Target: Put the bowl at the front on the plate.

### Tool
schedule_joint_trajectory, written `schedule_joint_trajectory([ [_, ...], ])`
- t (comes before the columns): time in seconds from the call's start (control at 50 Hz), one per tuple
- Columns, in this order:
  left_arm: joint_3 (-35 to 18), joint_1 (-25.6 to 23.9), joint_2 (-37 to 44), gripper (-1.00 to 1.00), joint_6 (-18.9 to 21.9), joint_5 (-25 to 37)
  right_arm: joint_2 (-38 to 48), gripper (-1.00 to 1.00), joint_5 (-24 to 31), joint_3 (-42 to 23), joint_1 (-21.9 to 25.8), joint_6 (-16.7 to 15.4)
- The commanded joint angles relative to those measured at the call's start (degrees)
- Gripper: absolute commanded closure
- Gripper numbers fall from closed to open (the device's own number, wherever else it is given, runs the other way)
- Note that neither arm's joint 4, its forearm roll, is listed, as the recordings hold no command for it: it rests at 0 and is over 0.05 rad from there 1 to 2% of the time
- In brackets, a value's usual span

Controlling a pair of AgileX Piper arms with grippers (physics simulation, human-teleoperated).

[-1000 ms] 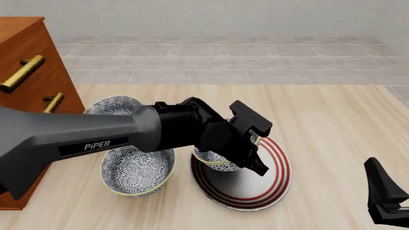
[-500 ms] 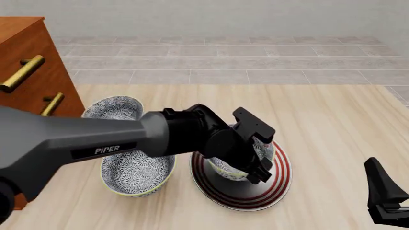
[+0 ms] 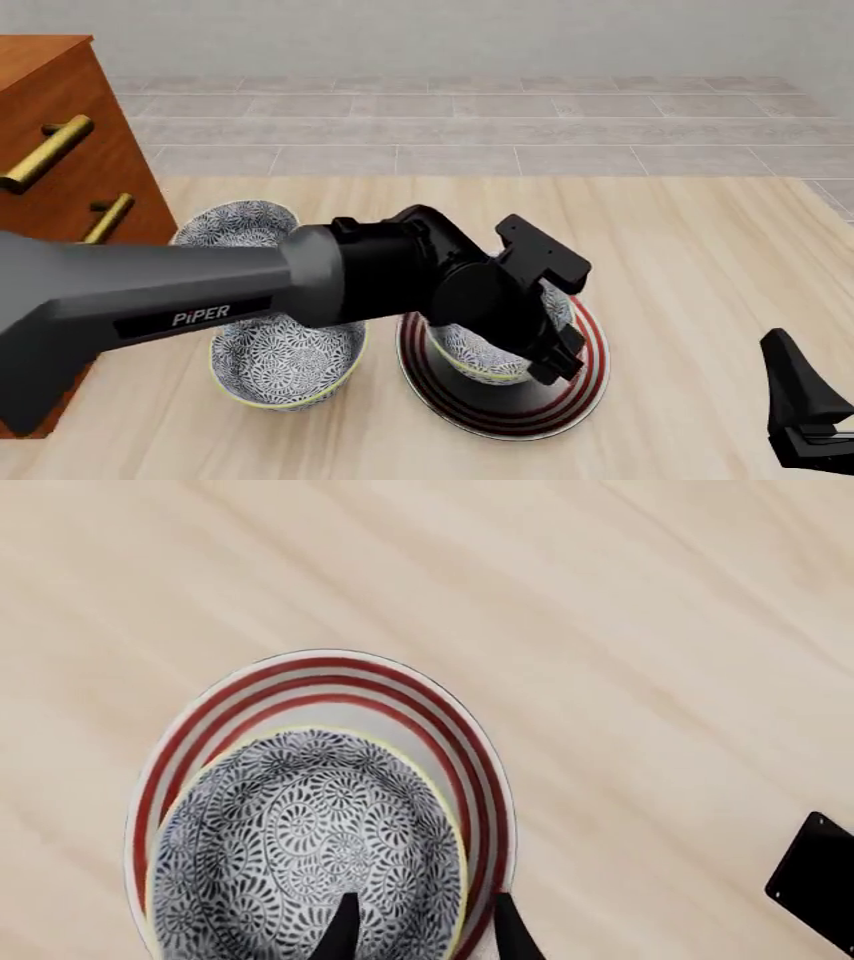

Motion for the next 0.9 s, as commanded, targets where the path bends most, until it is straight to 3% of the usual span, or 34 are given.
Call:
schedule_joint_trajectory([
  [0.02,2.1,0.9,-5.0,-1.0,0.9,1.4,-0.1,-1.0,-0.4,0.5,0.0,0.0],
  [0.28,7.4,3.0,-13.2,-1.0,2.9,2.3,-0.1,-1.0,-0.4,0.5,0.0,0.0],
  [0.34,6.5,1.9,-14.6,-1.0,0.1,4.7,-0.1,-1.0,-0.4,0.5,0.0,0.0],
  [0.48,9.2,3.8,-20.6,-1.0,1.6,6.7,-0.1,-1.0,-0.4,0.5,0.0,0.0],
  [0.52,8.1,3.1,-20.8,-1.0,-0.8,7.9,-0.1,-1.0,-0.4,0.5,0.0,0.0],
  [0.62,10.3,5.7,-26.9,-1.0,1.0,10.1,-0.1,-1.0,-0.4,0.5,0.0,0.0],
  [0.9,10.7,6.2,-34.8,-1.0,-2.8,11.5,-0.1,-1.0,-0.4,0.5,0.0,0.0],
])
